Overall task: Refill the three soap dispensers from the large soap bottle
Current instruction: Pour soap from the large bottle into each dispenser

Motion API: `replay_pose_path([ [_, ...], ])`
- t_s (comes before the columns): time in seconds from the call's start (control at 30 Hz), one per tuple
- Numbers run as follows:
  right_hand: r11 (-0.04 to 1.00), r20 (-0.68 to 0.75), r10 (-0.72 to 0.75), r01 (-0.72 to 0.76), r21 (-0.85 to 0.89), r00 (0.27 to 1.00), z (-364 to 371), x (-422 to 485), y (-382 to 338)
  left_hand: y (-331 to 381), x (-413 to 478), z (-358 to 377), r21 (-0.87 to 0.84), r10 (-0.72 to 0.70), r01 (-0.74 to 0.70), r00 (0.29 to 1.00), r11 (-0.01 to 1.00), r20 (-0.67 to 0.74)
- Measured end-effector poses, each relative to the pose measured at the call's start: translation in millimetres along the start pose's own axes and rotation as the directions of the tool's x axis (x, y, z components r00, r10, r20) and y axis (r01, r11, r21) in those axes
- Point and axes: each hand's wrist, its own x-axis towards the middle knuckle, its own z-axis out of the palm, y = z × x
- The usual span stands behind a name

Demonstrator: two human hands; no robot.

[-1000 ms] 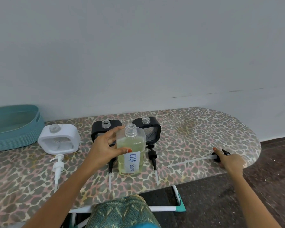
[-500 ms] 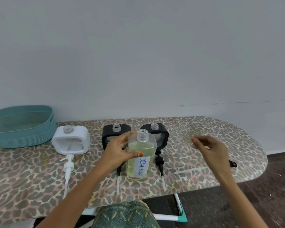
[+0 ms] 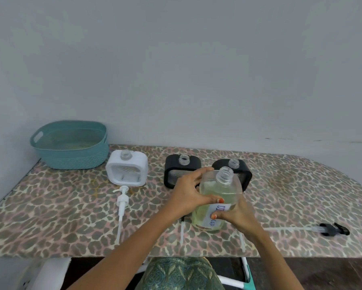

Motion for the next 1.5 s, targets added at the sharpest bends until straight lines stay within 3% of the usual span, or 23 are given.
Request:
replay_pose_path([
  [0.17, 1.000, -0.027, 0.019, -0.018, 0.013, 0.999, 2, 2, 2, 3, 0, -8, 0.059, 0.014, -0.018, 0.998, 0.998, 0.066],
  [0.27, 0.999, -0.024, 0.048, -0.047, 0.019, 0.999, 2, 4, 3, 9, 2, -36, 0.204, 0.053, -0.086, 0.985, 0.975, 0.165],
  [0.33, 0.997, -0.040, 0.070, -0.069, 0.026, 0.997, 2, 5, 7, 10, 0, -68, 0.184, 0.072, -0.084, 0.995, 0.979, 0.071],
  [0.4, 0.995, -0.059, 0.087, -0.084, 0.059, 0.994, 3, 6, 9, 5, -5, -105, 0.195, 0.112, -0.082, 0.983, 0.977, -0.146],
  [0.47, 0.995, -0.070, 0.082, -0.078, 0.067, 0.994, 3, 6, 12, -12, -10, -142, 0.247, 0.170, -0.082, 0.918, 0.966, -0.359],
  [0.53, 0.996, -0.116, 0.080, -0.074, 0.054, 0.990, 5, 6, 13, -35, -12, -174, 0.262, 0.156, -0.034, 0.872, 0.965, -0.463],
  [0.7, 0.995, -0.180, 0.076, -0.062, 0.084, 0.981, 5, 9, 22, -88, -9, -213, 0.210, 0.028, 0.073, 0.897, 0.975, -0.442],
  [0.87, 0.999, -0.174, 0.043, -0.041, 0.018, 0.984, -1, 9, 36, -112, 1, -219, 0.158, -0.212, 0.257, 0.944, 0.953, -0.253],
  [0.97, 0.999, -0.179, 0.049, -0.047, 0.011, 0.983, 1, 13, 31, -115, 8, -214, 0.063, -0.252, 0.275, 0.935, 0.959, -0.249],
  [1.17, 0.999, -0.239, 0.021, -0.011, 0.041, 0.971, 4, 11, 29, -113, 15, -208, 0.008, -0.208, 0.225, 0.914, 0.974, -0.349],
  [1.3, 0.996, -0.241, 0.059, -0.043, 0.073, 0.969, 8, 11, 26, -101, 16, -208, 0.012, -0.163, 0.194, 0.856, 0.981, -0.491],
  [1.4, 0.999, -0.240, 0.034, -0.032, 0.013, 0.970, 4, 8, 31, -85, 12, -210, -0.016, -0.124, 0.137, 0.831, 0.990, -0.543],
  [1.5, 0.997, -0.211, 0.066, -0.055, 0.059, 0.975, 8, 4, 22, -69, 4, -209, -0.032, -0.072, 0.066, 0.824, 0.997, -0.562],
])
